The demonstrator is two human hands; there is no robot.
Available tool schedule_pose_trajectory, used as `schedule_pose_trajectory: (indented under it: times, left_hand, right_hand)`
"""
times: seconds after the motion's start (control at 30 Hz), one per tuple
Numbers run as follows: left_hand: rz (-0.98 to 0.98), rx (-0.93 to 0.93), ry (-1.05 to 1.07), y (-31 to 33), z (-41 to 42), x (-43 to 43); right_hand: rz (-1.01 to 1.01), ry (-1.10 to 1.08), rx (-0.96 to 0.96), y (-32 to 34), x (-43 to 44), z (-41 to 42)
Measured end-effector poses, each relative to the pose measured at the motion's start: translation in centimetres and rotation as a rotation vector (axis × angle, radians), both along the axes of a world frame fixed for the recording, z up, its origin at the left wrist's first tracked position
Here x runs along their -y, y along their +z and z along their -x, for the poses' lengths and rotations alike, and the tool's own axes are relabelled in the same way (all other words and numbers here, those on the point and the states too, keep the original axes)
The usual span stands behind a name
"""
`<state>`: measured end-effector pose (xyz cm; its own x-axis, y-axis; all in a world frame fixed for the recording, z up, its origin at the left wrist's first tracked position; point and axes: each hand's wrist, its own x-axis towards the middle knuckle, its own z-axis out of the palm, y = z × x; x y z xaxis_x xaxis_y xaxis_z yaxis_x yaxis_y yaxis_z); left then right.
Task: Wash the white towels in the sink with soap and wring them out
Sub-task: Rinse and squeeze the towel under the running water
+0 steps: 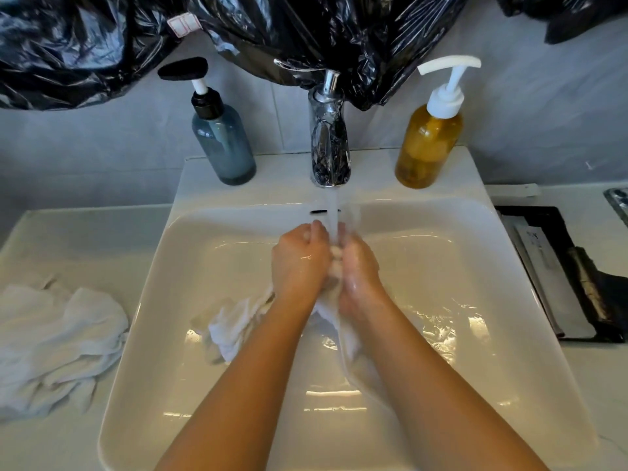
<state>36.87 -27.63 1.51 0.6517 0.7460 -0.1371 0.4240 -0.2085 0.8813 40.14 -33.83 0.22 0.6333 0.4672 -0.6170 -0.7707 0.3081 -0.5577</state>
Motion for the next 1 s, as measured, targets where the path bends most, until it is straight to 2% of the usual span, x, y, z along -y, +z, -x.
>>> schedule_pose_trajectory:
  times: [0.07,0.17,0.27,0.33,0.4,0.47,0.53,0.63,0.7,0.77,0.8,0.87,0.93,1.0]
  left_hand:
    - [0.046,0.111,-0.013,0.4,0.7,0.1]
    - [-0.031,0.253,-0.092,0.9,2.4,1.6]
    - [-0.207,0.215,-0.102,0.8,2.5,3.1]
    - [-0.331,0.116,-0.081,0.6,1.2,2.5]
    - [-0.208,-0.042,-0.096,0.3,-0.2,0.6]
    - [0.089,-0.024,-0.064,0.2,-1.0,-0.8]
    - [0.154,0.038,-0.019,0.2,-0.6,-0.6]
    - [-0.147,0.184,-0.126,0.5,1.7,1.9]
    - [-0.355,0.255,-0.224,0.0,2.7,2.9]
    - [-0.448,0.2,-0.187,-0.6,2.0,2.3]
    - [-0.412,0.123,-0.144,-0.7,1.3,1.5]
    - [-0.21,0.022,-0.078,-0.4,-0.1,0.0]
    - [-0.056,0.048,-0.058,-0.4,-0.6,-0.8]
    - [0.011,0.082,-0.056,0.1,-0.3,-1.0]
  right_hand:
    - [-0.039,0.044,-0.049,0.1,0.4,-0.1]
    - [-0.087,0.011,-0.087,-0.2,1.0,-0.1]
    - [-0.129,0.014,-0.066,0.0,0.6,0.9]
    - [-0.095,0.003,-0.013,-0.3,-0.2,0.9]
    - [-0.028,-0.002,0.004,-0.2,-0.6,0.6]
    - [0.055,-0.022,-0.005,-1.2,-0.6,0.0]
    - [0.048,-0.045,-0.029,-2.0,-0.2,-0.3]
    - [-0.045,-0.034,-0.104,-1.7,0.9,-0.4]
    - [-0.074,-0.031,0.031,-2.0,1.4,-0.5]
    - [0.062,-0.007,0.162,-1.5,0.9,0.0]
    - [0.126,-0.008,0.187,-1.5,0.3,0.0]
    - [0.207,-0.026,0.183,-1.6,-0.5,0.0]
    - [0.202,0.031,0.126,-1.1,-0.6,0.0]
    - [0.111,0.079,0.098,-0.4,0.5,-0.3]
